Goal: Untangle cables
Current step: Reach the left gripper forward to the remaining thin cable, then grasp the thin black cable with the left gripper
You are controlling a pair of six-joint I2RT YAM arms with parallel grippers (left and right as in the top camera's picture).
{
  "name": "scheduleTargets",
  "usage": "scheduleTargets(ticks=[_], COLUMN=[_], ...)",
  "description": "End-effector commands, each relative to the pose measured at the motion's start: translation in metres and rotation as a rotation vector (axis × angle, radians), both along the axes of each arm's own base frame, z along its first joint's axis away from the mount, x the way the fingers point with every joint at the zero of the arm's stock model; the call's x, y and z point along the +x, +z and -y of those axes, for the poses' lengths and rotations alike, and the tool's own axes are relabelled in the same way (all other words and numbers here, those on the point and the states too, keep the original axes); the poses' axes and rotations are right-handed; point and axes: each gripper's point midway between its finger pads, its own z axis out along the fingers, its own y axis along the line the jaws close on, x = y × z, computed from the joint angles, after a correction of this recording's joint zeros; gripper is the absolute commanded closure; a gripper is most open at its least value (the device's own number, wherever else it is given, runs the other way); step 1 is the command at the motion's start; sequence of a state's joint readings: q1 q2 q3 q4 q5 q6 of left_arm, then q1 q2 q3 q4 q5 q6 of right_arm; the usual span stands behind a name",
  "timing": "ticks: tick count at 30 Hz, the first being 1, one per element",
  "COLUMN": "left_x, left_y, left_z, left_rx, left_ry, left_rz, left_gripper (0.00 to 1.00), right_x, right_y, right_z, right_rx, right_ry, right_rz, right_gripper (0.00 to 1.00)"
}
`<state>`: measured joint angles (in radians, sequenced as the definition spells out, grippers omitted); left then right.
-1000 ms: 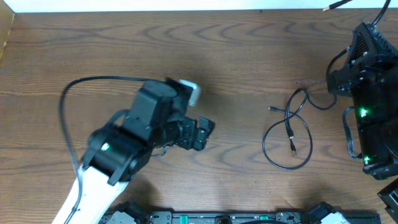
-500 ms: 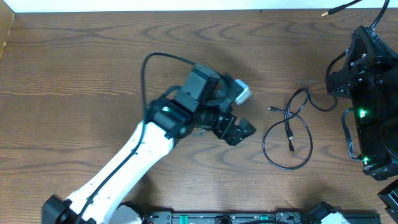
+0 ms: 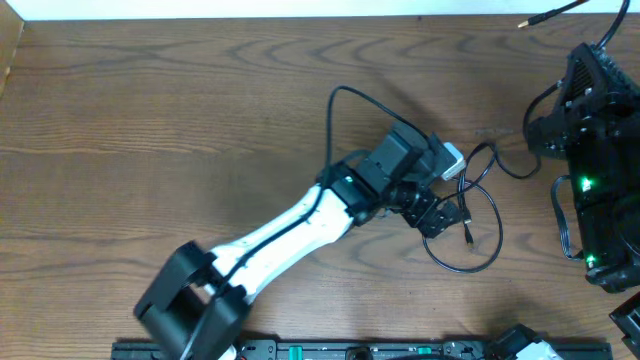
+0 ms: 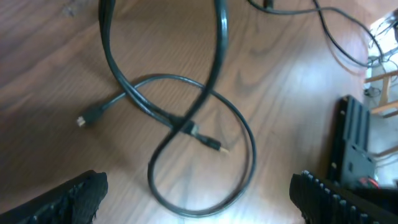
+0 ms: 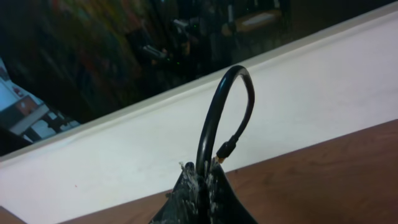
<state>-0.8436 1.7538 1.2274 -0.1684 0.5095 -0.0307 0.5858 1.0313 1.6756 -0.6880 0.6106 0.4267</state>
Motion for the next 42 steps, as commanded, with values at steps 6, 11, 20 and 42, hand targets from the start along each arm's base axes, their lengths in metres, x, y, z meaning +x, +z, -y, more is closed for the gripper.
scheduleTargets(ticks=[6,11,20,42], left_x=[0.015,0.018,0.02,0.026], left_y=[-0.02,-0.019,-0.015,-0.022], left_z=[0.035,0.038,0.041,0.054], left_rx=[-0.074,-0.092,-0.109,-0.153], left_ry=[0.02,0.021,0.022,0.013], left_rz=[0.037,0.049,0.063,0.098], left_gripper=[0.02,0.16,0.46,0.28], right_x=[-0.005,-0.006,-0.007,-0.007], right_y=[0.005,0.004,-0.001,-0.004], right_z=[0.006,0.007,0.006,0.003], right_rx=[0.029,0.025,0.031,0.034], right_ry=[-0.013,-0.013,-0.006,0.011], right_rz=[0.013,0.006,-0.013,-0.022], right_gripper=[0.99,0.99,0.99,0.99])
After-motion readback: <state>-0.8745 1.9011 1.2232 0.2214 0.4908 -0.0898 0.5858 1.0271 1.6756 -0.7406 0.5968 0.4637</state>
